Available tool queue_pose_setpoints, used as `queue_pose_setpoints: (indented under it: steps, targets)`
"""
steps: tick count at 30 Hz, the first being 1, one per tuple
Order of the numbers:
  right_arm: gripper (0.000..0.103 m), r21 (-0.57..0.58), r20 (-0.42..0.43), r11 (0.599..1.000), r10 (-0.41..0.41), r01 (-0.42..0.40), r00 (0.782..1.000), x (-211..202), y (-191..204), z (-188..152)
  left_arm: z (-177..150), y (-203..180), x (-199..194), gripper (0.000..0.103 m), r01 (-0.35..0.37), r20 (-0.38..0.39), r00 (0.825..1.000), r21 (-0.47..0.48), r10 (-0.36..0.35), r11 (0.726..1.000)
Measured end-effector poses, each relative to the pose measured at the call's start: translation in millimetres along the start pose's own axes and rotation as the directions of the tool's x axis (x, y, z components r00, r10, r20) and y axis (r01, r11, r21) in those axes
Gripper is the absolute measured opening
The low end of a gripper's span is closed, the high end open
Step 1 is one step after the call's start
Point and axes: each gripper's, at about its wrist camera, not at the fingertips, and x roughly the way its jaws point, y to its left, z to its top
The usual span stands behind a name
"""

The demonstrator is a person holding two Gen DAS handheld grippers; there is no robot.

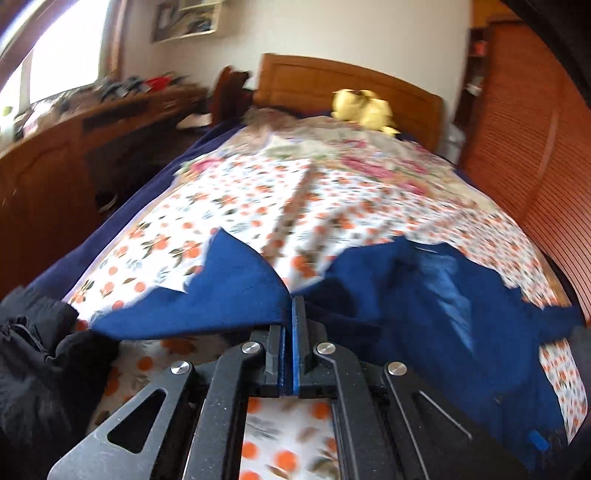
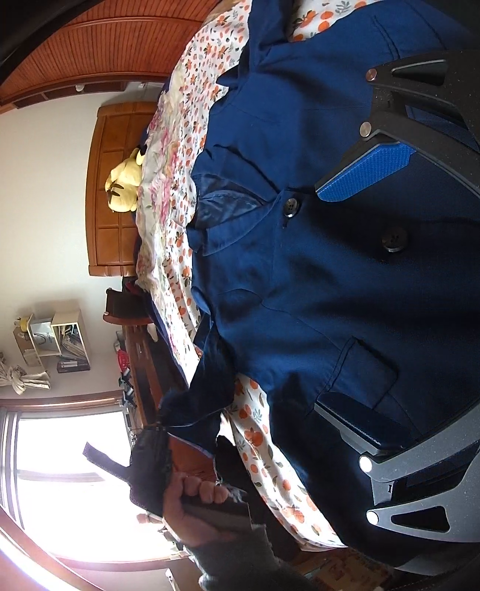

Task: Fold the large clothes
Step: 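Carry the sleeve across the jacket front and open the left gripper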

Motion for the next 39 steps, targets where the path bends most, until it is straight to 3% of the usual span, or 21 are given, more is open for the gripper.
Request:
queue_pose_setpoints:
  steps: [5, 11, 17, 19, 20, 21, 24, 28, 32, 35, 39]
  targets:
    - [0.103, 0.032, 0.019, 0.999, -0.009, 0.009, 1.000, -2, -6, -2, -6, -50, -22, 0.003, 0.044, -0.008, 0.999, 0.112, -0.044, 0.993]
    - [0.103, 0.013, 0.030, 1.000, -0.008, 0.008, 1.000, -3, -3, -3, -27, -81, -39, 0.003, -0.002, -0.009, 1.000, 0.273, 0.005, 0.962]
    - [0.103, -0.015, 0.036, 1.000, -0.012, 0.013, 0.999, -3, -2, -3, -55, -52, -45, 0.004, 0.043, -0.059, 0.998, 0.184, -0.033, 0.982]
    - [0.103, -0.013, 0.037, 1.000, -0.012, 0.013, 0.999, -2, -4, -3, -67, -47, -50, 0.022, 0.047, -0.062, 0.997, 0.189, -0.036, 0.981]
    - [0.103, -0.011, 0.036, 1.000, -0.012, 0.012, 0.999, -1, -5, -2, -73, -43, -54, 0.041, 0.052, -0.056, 0.998, 0.193, -0.042, 0.980]
    - [0.103, -0.011, 0.035, 1.000, -0.012, 0.012, 0.999, 0, -5, -2, -77, -41, -56, 0.053, 0.058, -0.054, 0.997, 0.193, -0.048, 0.979]
    - [0.103, -0.016, 0.037, 1.000, -0.013, 0.013, 0.999, -2, -2, -3, -90, -31, -67, 0.075, 0.057, -0.039, 0.998, 0.185, -0.050, 0.981]
    - [0.103, -0.023, 0.034, 1.000, -0.019, 0.020, 0.999, 0, 0, -3, -98, -13, -85, 0.076, 0.052, 0.021, 0.998, 0.145, -0.056, 0.988]
    - [0.103, -0.022, 0.030, 1.000, -0.018, 0.019, 0.999, 1, -1, -4, -103, 6, -95, 0.076, -0.001, 0.065, 0.998, 0.123, -0.007, 0.992]
    - [0.103, -0.024, 0.031, 0.999, -0.019, 0.020, 0.999, 1, -1, -3, -104, 25, -79, 0.076, -0.071, 0.024, 0.997, 0.103, 0.069, 0.992]
    - [0.103, -0.033, 0.029, 0.999, -0.027, 0.028, 0.999, 1, 1, -4, -103, 52, -53, 0.076, -0.092, -0.023, 0.995, 0.039, 0.093, 0.995]
